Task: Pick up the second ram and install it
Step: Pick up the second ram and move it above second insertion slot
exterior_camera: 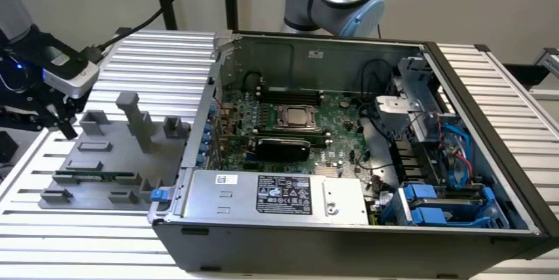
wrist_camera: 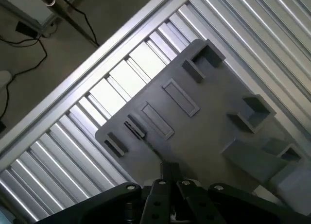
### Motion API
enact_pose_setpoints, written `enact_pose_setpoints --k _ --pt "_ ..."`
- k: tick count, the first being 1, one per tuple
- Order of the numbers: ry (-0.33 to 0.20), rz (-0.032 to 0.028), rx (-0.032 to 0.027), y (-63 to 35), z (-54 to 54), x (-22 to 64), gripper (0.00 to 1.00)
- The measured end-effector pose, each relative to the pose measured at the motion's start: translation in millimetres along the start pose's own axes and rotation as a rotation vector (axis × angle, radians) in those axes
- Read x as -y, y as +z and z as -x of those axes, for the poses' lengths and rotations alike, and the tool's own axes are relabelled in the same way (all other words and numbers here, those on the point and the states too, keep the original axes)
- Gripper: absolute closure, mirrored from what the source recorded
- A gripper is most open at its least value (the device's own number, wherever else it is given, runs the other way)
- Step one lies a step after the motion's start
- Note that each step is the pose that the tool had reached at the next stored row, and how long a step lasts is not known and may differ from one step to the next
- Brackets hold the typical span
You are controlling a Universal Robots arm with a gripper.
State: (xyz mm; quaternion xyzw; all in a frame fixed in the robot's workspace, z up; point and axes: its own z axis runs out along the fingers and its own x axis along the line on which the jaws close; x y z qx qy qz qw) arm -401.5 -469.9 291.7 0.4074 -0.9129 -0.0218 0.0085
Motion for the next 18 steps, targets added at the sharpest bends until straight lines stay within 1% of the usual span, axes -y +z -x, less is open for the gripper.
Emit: enact_pose_setpoints --k 18 --pt "-0.326 -0.0003 -0.0149 13.9 0.0 0.6 1.0"
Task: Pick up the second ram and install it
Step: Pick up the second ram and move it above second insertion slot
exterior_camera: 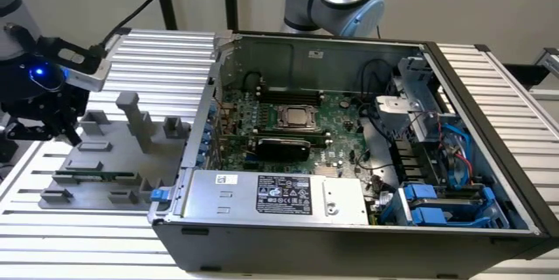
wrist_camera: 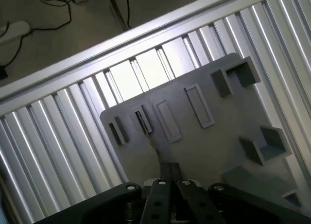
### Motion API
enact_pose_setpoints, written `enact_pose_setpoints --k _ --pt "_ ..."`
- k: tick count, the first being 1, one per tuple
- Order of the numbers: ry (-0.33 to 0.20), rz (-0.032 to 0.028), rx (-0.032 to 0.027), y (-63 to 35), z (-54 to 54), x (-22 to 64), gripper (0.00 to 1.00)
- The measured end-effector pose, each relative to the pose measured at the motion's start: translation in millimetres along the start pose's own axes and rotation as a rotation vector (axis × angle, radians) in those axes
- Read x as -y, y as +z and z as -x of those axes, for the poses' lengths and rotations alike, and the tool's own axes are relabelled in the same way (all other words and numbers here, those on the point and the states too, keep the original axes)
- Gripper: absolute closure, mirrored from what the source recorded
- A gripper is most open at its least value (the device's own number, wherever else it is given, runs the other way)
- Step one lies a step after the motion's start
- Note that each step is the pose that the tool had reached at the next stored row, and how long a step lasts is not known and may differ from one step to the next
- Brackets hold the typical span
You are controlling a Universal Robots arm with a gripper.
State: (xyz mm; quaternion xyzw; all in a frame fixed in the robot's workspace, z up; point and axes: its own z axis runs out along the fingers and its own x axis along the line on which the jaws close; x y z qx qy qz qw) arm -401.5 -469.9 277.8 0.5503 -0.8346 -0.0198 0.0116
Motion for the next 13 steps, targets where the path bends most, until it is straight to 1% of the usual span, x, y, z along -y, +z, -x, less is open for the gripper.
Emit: enact_pose_setpoints --k 4,10,13 --pt "-0.073 -0.0011 -0.0029 3.0 0.0 0.1 1.0" --pt "-0.182 -0.0055 -0.0064 7.4 0.0 0.3 1.0" --pt "-0.234 -0.0074 -0.0095 10.2 0.0 0.5 1.0"
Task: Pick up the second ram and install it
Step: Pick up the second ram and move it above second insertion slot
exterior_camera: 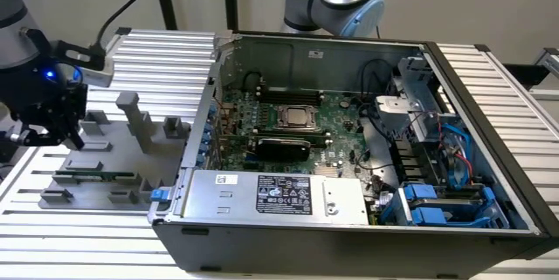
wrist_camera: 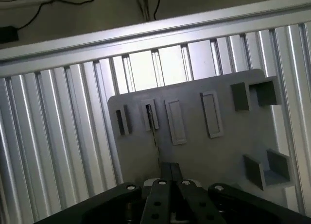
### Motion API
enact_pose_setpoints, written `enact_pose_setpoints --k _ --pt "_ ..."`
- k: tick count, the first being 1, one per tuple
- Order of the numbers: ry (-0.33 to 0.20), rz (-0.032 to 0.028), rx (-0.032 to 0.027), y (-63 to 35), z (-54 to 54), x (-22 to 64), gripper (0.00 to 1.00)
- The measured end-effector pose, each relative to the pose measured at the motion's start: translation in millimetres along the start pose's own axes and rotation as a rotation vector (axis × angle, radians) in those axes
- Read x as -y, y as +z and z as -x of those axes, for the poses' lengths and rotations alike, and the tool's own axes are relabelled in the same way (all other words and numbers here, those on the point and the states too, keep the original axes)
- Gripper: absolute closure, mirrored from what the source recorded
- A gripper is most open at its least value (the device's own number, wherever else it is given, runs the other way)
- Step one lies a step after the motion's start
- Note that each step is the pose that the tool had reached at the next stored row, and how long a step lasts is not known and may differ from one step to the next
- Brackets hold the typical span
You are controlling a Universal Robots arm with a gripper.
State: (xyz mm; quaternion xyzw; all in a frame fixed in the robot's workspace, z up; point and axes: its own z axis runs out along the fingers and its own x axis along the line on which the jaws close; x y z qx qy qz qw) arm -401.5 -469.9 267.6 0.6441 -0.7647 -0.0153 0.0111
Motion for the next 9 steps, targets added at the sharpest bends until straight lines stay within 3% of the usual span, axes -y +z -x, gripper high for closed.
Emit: enact_pose_setpoints --k 9 --pt "-0.105 -0.0013 -0.0092 8.5 0.7 4.1 1.0"
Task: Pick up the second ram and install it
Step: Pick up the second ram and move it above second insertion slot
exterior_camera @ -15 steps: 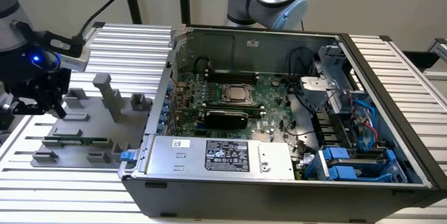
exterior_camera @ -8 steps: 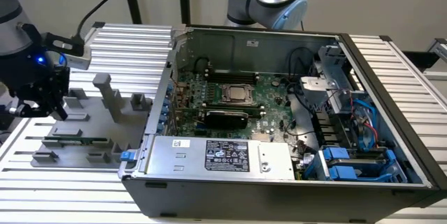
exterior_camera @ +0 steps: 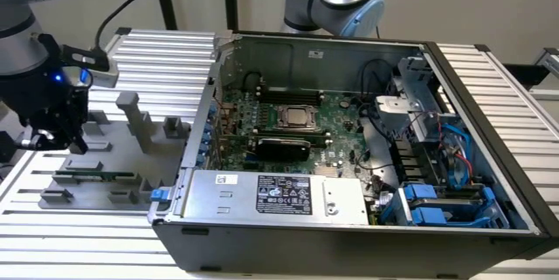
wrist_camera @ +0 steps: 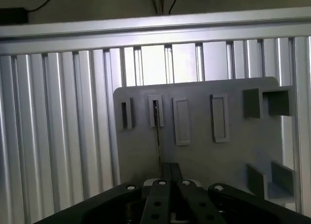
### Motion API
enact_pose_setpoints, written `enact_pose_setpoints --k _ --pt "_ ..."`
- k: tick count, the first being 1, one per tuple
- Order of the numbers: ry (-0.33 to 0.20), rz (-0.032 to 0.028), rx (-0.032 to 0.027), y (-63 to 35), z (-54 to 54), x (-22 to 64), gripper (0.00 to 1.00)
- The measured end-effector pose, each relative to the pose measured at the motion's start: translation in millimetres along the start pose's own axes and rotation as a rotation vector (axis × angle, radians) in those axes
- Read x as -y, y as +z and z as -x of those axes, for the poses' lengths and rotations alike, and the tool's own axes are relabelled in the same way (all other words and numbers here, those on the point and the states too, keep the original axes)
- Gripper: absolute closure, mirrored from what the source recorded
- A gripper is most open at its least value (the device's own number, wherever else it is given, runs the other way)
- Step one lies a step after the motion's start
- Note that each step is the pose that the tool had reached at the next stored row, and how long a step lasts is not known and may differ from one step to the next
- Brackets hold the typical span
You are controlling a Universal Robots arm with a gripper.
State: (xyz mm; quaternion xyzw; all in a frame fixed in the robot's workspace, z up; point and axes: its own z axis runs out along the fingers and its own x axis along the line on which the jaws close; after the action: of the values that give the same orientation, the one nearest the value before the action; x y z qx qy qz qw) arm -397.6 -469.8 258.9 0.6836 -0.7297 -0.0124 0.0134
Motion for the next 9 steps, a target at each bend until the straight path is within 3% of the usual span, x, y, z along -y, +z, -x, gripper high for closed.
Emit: enact_pose_setpoints --k 9 --pt "-0.049 -0.0001 -0.0032 8.6 0.7 9.3 1.0"
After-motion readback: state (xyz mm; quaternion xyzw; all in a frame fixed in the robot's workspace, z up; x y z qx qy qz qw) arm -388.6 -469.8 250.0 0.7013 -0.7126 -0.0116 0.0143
